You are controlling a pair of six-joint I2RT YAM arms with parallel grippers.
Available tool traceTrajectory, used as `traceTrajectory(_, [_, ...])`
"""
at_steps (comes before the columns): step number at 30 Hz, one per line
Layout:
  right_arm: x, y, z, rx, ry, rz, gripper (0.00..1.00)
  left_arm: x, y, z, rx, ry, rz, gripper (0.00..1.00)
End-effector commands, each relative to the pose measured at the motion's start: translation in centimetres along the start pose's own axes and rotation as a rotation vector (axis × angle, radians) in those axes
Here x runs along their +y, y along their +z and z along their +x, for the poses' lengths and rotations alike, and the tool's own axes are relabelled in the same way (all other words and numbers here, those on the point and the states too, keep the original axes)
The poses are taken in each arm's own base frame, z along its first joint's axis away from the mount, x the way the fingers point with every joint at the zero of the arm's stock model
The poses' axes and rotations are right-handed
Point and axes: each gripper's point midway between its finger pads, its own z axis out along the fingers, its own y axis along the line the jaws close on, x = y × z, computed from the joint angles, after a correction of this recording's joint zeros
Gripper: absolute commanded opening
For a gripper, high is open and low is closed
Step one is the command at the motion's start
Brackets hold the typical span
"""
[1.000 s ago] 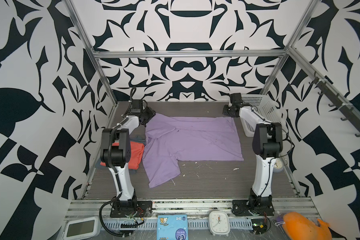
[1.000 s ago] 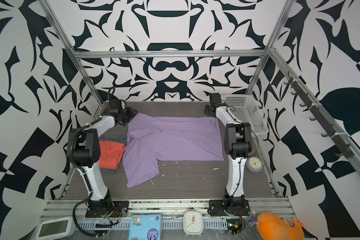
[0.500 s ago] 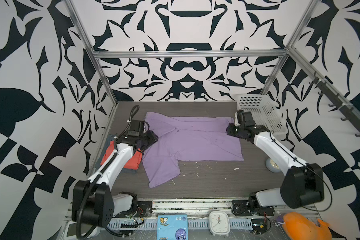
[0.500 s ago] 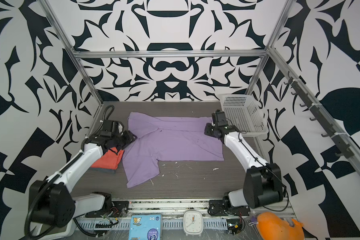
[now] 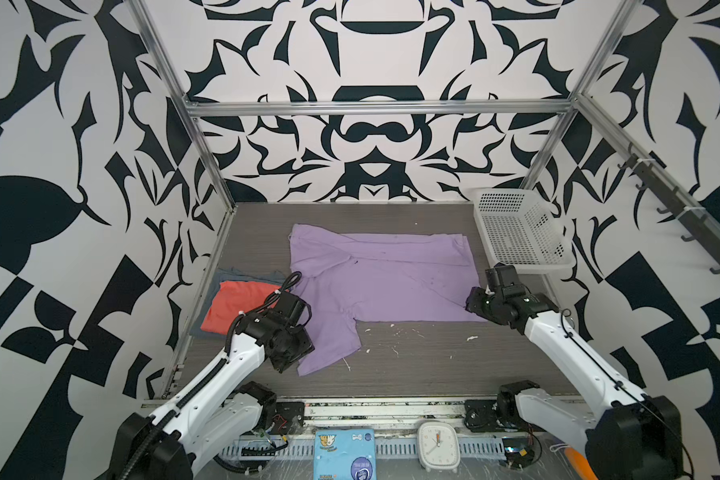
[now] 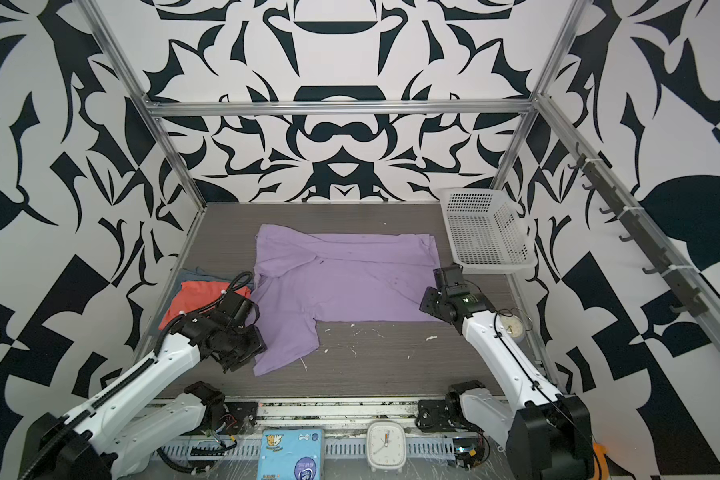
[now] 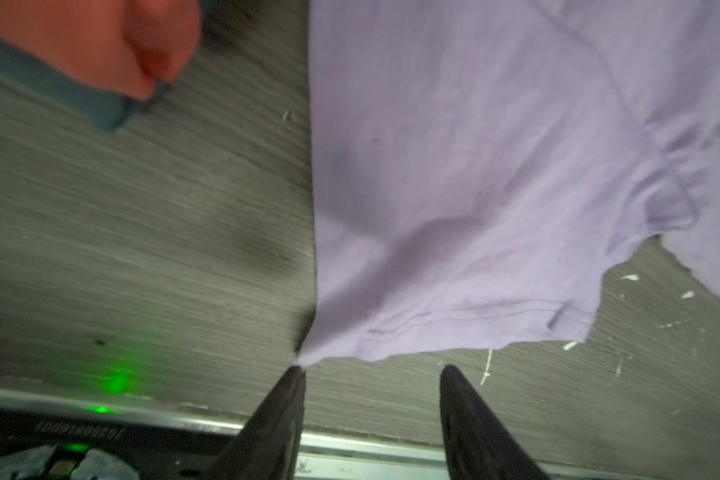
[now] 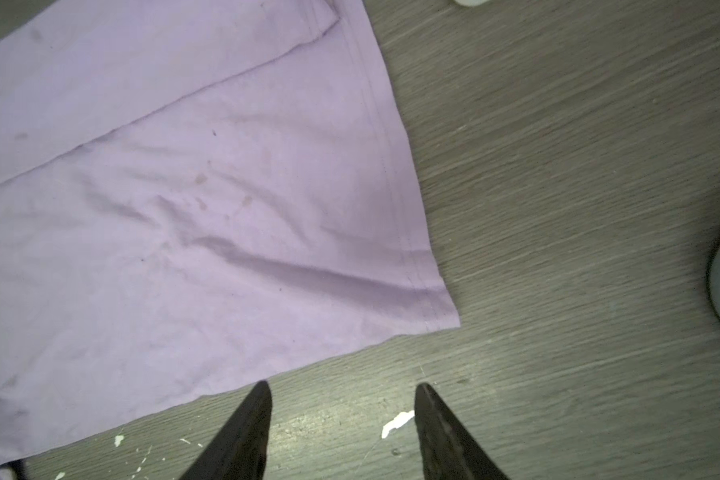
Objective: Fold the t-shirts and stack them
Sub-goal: 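Move both grippers to the shirt's near hem corners, then grasp the near hem corners with both grippers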
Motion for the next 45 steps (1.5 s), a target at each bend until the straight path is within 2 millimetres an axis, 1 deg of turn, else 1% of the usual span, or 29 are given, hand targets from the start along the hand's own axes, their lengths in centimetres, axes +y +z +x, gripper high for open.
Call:
traceTrajectory(1, [-0.8, 0.3, -0.4, -0.023, 0.015, 0.042, 0.6, 2.3, 0.7, 1.5, 0.051, -0.017, -0.128, 0.55])
traceTrajectory(5, [-1.3, 0.6, -1.4, -0.042, 0.042, 0.042, 0.62, 2.9, 1.5, 2.3, 0.068, -0.027, -0.156, 0.56])
traceTrajectory(8, [-1.7, 0.6, -2.4, -0.059, 0.076, 0.022, 0.62, 4.1, 2.7, 3.4, 0.106, -0.055, -0.177, 0.57])
traceTrajectory(10, [-2.0, 0.4, -3.0, -0.067, 0.098, 0.001, 0.62, 4.7, 3.5, 3.7, 0.11, -0.065, -0.184, 0.58])
traceTrajectory(11, [-2.1, 0.5, -3.1, -0.067, 0.106, -0.002, 0.62, 4.6, 3.8, 3.7, 0.105, -0.067, -0.175, 0.58])
traceTrajectory(16, [-2.6, 0.5, -3.1, -0.064, 0.124, -0.003, 0.62, 3.2, 4.7, 2.5, 0.062, -0.076, -0.129, 0.58])
traceTrajectory(20, [-3.1, 1.3, -2.0, -0.028, 0.146, 0.002, 0.62, 1.2, 5.6, 1.7, 0.045, -0.074, -0.054, 0.55])
traceTrajectory(22, [-3.5, 1.8, -1.3, -0.01, 0.166, 0.0, 0.63, 0.4, 5.7, 1.2, 0.031, -0.069, -0.03, 0.51])
traceTrajectory(24, [-3.8, 2.2, -0.8, 0.001, 0.188, -0.004, 0.64, -0.3, 5.6, 0.7, 0.015, -0.056, -0.014, 0.44])
traceTrajectory(28, [-4.5, 3.0, 0.0, 0.016, 0.234, -0.012, 0.64, -0.4, 5.6, 0.3, 0.006, -0.037, -0.03, 0.27])
traceTrajectory(33, [-4.9, 4.0, 0.6, 0.047, 0.28, -0.022, 0.65, -0.8, 6.0, 0.0, -0.001, -0.022, -0.018, 0.09])
traceTrajectory(35, [-5.0, 4.3, 0.9, 0.056, 0.294, -0.02, 0.65, -1.0, 5.9, -0.1, -0.011, -0.014, -0.009, 0.0])
traceTrajectory(39, [-5.0, 5.0, 0.9, 0.047, 0.322, -0.024, 0.65, -1.3, 5.3, -0.4, -0.031, 0.005, 0.008, 0.0])
traceTrajectory(45, [-6.2, 6.3, 1.8, 0.095, 0.33, 0.052, 0.62, -1.7, 3.9, -1.1, -0.072, 0.03, 0.024, 0.0])
